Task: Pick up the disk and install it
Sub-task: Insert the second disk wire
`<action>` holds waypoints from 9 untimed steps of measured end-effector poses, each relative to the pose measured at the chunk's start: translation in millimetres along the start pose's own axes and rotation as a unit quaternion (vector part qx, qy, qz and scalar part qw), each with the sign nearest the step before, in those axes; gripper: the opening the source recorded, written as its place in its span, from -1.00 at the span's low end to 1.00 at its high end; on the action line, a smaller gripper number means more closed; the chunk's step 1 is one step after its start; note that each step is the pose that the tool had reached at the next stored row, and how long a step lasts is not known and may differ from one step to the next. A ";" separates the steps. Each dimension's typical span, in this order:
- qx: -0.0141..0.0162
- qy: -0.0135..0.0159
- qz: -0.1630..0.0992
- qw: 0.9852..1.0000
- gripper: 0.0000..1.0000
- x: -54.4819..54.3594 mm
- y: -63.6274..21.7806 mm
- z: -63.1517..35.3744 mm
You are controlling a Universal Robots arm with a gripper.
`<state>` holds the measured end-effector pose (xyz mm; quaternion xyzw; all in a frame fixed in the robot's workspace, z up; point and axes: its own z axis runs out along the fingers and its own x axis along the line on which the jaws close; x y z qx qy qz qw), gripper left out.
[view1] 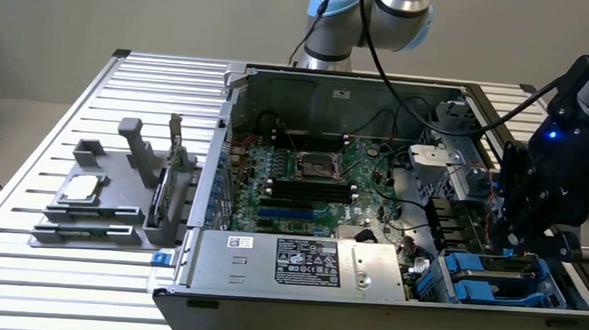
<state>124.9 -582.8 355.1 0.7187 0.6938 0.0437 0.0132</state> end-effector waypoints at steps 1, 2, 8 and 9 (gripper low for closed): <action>0.000 0.000 0.000 1.000 -0.67 -0.7 -0.1 1.5; 0.000 0.000 0.000 1.000 -0.67 -1.5 -0.1 2.7; 0.001 0.001 0.000 1.000 -0.67 -6.9 -0.2 7.0; 0.001 0.001 0.000 1.000 -0.67 -7.8 -0.1 7.2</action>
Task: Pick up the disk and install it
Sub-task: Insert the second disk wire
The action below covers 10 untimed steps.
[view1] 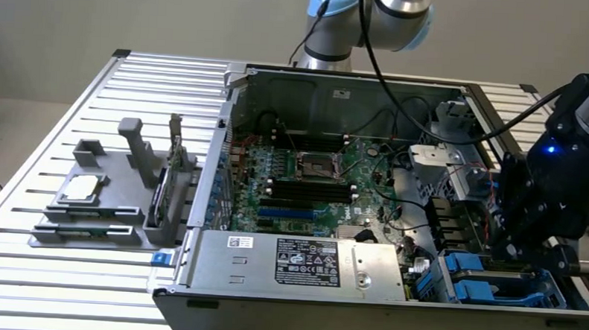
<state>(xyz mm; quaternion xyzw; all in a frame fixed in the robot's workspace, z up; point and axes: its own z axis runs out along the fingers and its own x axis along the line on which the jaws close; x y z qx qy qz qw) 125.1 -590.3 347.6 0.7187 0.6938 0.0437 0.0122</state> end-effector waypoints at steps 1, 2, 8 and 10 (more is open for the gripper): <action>0.000 0.000 0.000 1.000 -0.67 -0.7 0.0 0.3; 0.000 0.000 0.000 1.000 -0.67 -1.5 0.1 0.7; 0.000 0.003 0.000 1.000 -0.67 -4.1 0.3 4.6; 0.000 0.004 0.000 1.000 -0.67 -4.2 0.5 5.6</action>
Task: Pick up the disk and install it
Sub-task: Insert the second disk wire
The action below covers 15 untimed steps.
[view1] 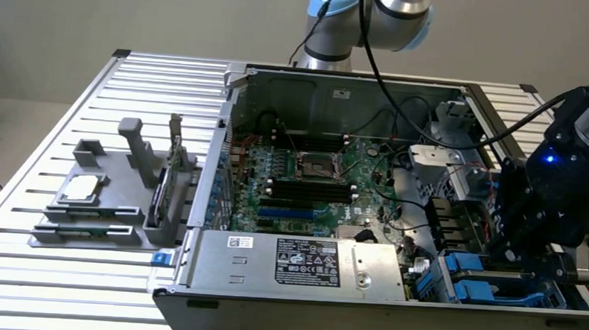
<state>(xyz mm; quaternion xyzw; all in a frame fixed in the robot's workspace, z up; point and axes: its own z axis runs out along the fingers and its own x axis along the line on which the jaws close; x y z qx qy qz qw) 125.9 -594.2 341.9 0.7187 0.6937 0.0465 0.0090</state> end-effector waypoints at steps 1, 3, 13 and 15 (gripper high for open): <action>0.000 0.000 0.000 1.000 -0.67 0.0 0.2 0.4; 0.000 0.001 0.000 1.000 -0.67 0.0 0.9 1.3; 0.000 0.006 0.000 1.000 -0.67 -0.2 2.2 5.2; 0.000 0.007 0.000 1.000 -0.67 -0.2 2.2 6.3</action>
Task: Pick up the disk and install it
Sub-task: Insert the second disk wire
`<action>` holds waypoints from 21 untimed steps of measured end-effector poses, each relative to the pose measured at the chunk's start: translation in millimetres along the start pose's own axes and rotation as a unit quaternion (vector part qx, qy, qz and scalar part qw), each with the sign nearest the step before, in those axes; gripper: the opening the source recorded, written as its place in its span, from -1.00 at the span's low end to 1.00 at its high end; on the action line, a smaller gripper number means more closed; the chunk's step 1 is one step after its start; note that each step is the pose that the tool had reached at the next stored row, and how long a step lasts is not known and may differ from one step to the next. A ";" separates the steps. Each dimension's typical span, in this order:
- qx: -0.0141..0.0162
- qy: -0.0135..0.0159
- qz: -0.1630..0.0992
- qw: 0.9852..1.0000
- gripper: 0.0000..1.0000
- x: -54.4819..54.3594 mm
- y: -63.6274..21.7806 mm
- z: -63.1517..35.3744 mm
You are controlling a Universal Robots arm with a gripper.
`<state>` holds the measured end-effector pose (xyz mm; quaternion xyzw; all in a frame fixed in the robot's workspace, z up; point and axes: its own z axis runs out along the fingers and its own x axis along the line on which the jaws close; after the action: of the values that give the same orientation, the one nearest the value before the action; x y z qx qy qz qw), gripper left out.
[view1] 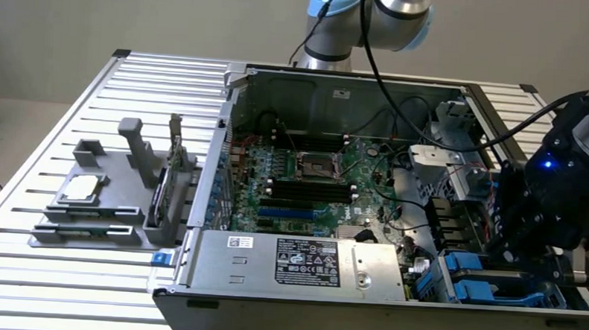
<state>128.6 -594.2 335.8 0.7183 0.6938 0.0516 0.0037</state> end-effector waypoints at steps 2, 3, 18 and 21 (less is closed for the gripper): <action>0.000 0.001 0.000 1.000 -0.67 -0.1 -0.1 0.9; 0.000 0.001 0.000 1.000 -0.67 -0.1 -0.1 1.3; 0.001 0.004 -0.001 1.000 -0.15 0.1 -3.5 -9.9; 0.002 0.004 -0.003 1.000 -0.15 -0.1 -10.0 -11.7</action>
<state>117.7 -594.7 346.6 0.7161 0.6959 0.0536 -0.0002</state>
